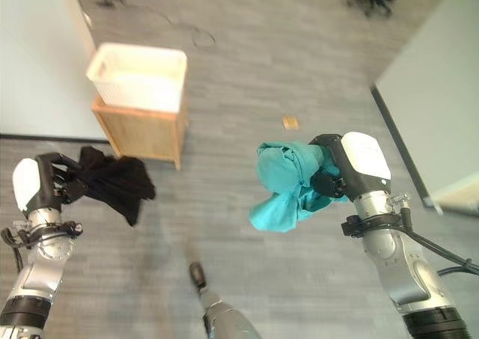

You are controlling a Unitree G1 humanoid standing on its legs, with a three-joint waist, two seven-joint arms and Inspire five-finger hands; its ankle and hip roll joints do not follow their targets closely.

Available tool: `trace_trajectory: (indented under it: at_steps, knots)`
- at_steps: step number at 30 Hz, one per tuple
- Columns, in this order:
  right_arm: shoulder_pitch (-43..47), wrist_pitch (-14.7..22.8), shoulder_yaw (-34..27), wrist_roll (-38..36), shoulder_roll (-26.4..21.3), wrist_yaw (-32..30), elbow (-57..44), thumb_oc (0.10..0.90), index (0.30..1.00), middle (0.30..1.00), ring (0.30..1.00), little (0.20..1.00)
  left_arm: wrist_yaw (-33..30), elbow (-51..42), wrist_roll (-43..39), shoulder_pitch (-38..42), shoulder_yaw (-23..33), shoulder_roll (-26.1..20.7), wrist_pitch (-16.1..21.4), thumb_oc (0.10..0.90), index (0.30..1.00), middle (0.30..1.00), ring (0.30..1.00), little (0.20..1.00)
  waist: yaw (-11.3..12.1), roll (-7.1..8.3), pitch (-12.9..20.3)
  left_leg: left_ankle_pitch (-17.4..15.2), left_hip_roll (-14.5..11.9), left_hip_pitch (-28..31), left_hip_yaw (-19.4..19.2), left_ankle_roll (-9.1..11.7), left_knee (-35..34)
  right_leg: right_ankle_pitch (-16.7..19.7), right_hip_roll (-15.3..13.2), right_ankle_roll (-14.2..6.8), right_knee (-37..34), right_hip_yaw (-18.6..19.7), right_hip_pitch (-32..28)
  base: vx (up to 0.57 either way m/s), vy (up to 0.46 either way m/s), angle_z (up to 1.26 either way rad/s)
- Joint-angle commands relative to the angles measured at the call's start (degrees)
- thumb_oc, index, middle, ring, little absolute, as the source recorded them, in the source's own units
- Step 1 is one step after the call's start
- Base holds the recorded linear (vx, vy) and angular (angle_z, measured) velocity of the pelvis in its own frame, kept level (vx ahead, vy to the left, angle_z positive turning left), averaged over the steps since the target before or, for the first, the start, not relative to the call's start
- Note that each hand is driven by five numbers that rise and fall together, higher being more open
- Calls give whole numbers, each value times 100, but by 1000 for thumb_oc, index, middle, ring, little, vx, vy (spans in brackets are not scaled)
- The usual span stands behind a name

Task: Pick up bed clothes into laundry basket.

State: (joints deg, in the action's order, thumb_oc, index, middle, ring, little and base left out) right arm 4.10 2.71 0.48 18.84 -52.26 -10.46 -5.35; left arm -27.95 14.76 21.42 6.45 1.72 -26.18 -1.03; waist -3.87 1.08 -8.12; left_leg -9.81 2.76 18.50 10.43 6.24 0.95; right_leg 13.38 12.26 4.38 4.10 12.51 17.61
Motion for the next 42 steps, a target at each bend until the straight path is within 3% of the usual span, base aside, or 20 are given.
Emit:
trace_trajectory:
  at_steps: [1, 3, 4, 6, 8, 11, 13, 14, 15, 16, 19, 21, 24, 28, 30, 32, 34, 37, 40, 42]
  knots:
    - [969, 454, -186, 156, -70, -476, -356, 400, 300, 300, 300, 300, -223, -835, 48, 288, -113, -821, 512, 400, 300, 300, 300, 300, -214, 488, 429, 130, -126, -500, 275, -417, -595, -723, -320, -1491, -853, 196, -407, 424, -274, 121]
    - [1066, 447, -4, 301, -9, -490, -409, 400, 300, 300, 300, 300, -171, -814, 43, 167, -255, -703, 576, 400, 300, 300, 300, 300, -305, 489, 572, 100, -349, -286, 488, -276, -595, -613, -517, -1367, -805, 234, -611, 487, -322, 151]
    - [1209, 446, 188, 409, 64, -466, -496, 400, 300, 300, 300, 300, -135, -791, -18, -17, -306, -516, 637, 400, 300, 300, 300, 300, -305, 327, 669, 595, -773, -182, 436, 56, -439, -618, -605, -1329, -772, 132, -792, 481, -289, 103]
    - [1320, 427, 318, 475, 98, -473, -583, 400, 300, 300, 300, 300, -124, -773, -114, -115, -309, -440, 659, 400, 300, 300, 300, 300, -242, 318, 597, 1270, -876, -609, 312, 287, 520, -647, -748, -1305, -766, 174, -1039, 306, -226, 58]
    - [1617, 387, 518, 512, -18, -506, -566, 400, 300, 300, 300, 300, -151, -809, -170, -175, -290, -513, 685, 400, 300, 300, 300, 300, -33, 480, 505, 1780, -759, -1168, 214, 158, 1449, -738, -900, -1204, -836, 241, -1383, 257, -275, 14]
    - [1959, 249, 841, 547, -142, -519, -261, 400, 300, 300, 300, 300, -129, -782, -283, -294, -207, -564, 678, 400, 300, 300, 300, 300, 221, 761, 452, 1743, -702, -1722, -179, -54, 2043, -876, -1196, -1132, -874, 413, -1790, 285, -216, -36]
    - [2064, 132, 910, 514, -149, -527, -62, 400, 300, 300, 300, 300, -75, -810, -361, -332, -162, -578, 670, 400, 300, 300, 300, 300, 367, 825, 404, 1373, -495, -2017, -381, -161, 1912, -1022, -1343, -1103, -867, 419, -1925, 316, -121, -30]
    - [2060, 106, 877, 503, -176, -512, -34, 400, 300, 300, 300, 300, -43, -862, -355, -354, -139, -585, 679, 400, 300, 300, 300, 300, 384, 793, 398, 1205, -352, -2118, -488, -150, 1657, -1102, -1342, -1095, -862, 418, -2009, 424, -120, -14]
    - [2026, 101, 807, 493, -139, -522, -39, 400, 300, 300, 300, 300, -13, -941, -349, -353, -115, -572, 727, 400, 300, 300, 300, 300, 397, 627, 400, 949, 1, -2275, -649, -168, 886, -1196, -1231, -1081, -878, 414, -2135, 340, -68, -4]
    - [2012, 102, 802, 493, -147, -519, -46, 400, 300, 300, 300, 300, -9, -946, -347, -360, -118, -563, 727, 400, 300, 300, 300, 300, 409, 629, 411, 957, 12, -2205, -660, -186, 785, -1235, -1246, -1082, -874, 423, -2153, 354, -65, 16]
    - [1993, 158, 731, 489, -32, -555, -131, 400, 300, 300, 300, 300, 24, -1091, -273, -309, -123, -556, 762, 400, 300, 300, 300, 300, 529, 313, 372, 1426, 354, -2567, -1007, -174, -475, -1439, -1012, -1054, -908, 485, -2558, 320, -48, 0]
    - [2102, 146, 744, 544, 12, -576, -174, 400, 300, 300, 300, 300, 68, -1161, -203, -221, -201, -508, 753, 400, 300, 300, 300, 300, 634, 272, 384, 1517, 421, -2981, -1345, -130, -595, -1687, -1067, -1042, -910, 582, -2860, 417, -6, -45]
    - [2441, 103, 901, 794, 93, -585, -315, 400, 300, 300, 300, 300, 115, -1282, -126, -193, -344, -407, 770, 400, 300, 300, 300, 300, 741, 78, 526, 1773, 346, -2878, -1235, -114, -595, -2026, -1126, -1047, -789, 756, -3147, 516, 110, -30]
    - [2599, 44, 913, 1030, 44, -651, -415, 400, 300, 300, 300, 300, 128, -1323, -140, -136, -417, -374, 804, 400, 300, 300, 300, 300, 742, 151, 621, 1660, 267, -2731, -1209, -138, -595, -2194, -1400, -1152, -385, 679, -3152, 287, 74, -35]
    - [2677, -47, 848, 1291, -57, -752, -514, 400, 300, 300, 300, 300, 68, -1252, -197, -28, -485, -345, 752, 400, 300, 300, 300, 300, 677, 245, 603, 1567, 296, -2574, -1189, -163, -595, -1895, -1560, -1306, 408, 614, -2867, 267, 26, -53]
    - [3004, -88, 945, 1540, -217, -865, -560, 400, 300, 300, 300, 300, 10, -1238, -196, 13, -515, -410, 705, 400, 300, 300, 300, 300, 575, 277, 436, 1536, 228, -2406, -1191, -159, -595, -1184, -1529, -1512, 1355, 737, -2346, 149, -9, -15]
    - [3237, -142, 812, 1630, -168, -1006, -806, 400, 300, 300, 300, 300, -63, -1195, -179, -30, -446, -492, 660, 400, 300, 300, 300, 300, 531, 128, 305, 1391, -92, -2206, -1180, -178, -595, -1189, -1495, -1374, 1881, 559, -1690, 198, -57, 9]
    - [3219, -165, 708, 1629, -119, -1025, -923, 400, 300, 300, 300, 300, -85, -1148, -177, -55, -429, -499, 653, 400, 300, 300, 300, 300, 471, 84, 306, 1292, -149, -2132, -1128, -179, -595, -1320, -1540, -1295, 1741, 427, -1486, 183, -20, -9]
    - [3263, -143, 539, 1505, -137, -1052, -1141, 400, 300, 300, 300, 300, -73, -1067, -180, -30, -479, -541, 661, 400, 300, 300, 300, 300, 240, 155, 303, 1004, -72, -1845, -1098, -207, -595, -1553, -1305, -1318, 633, 235, -1222, 197, 22, 16]
    - [3276, -127, 525, 1475, -143, -1067, -1183, 400, 300, 300, 300, 300, -70, -1066, -180, -9, -498, -541, 664, 400, 300, 300, 300, 300, 204, 189, 297, 964, -40, -1792, -1086, -219, -595, -1537, -1238, -1337, 402, 240, -1212, 106, -19, 56]
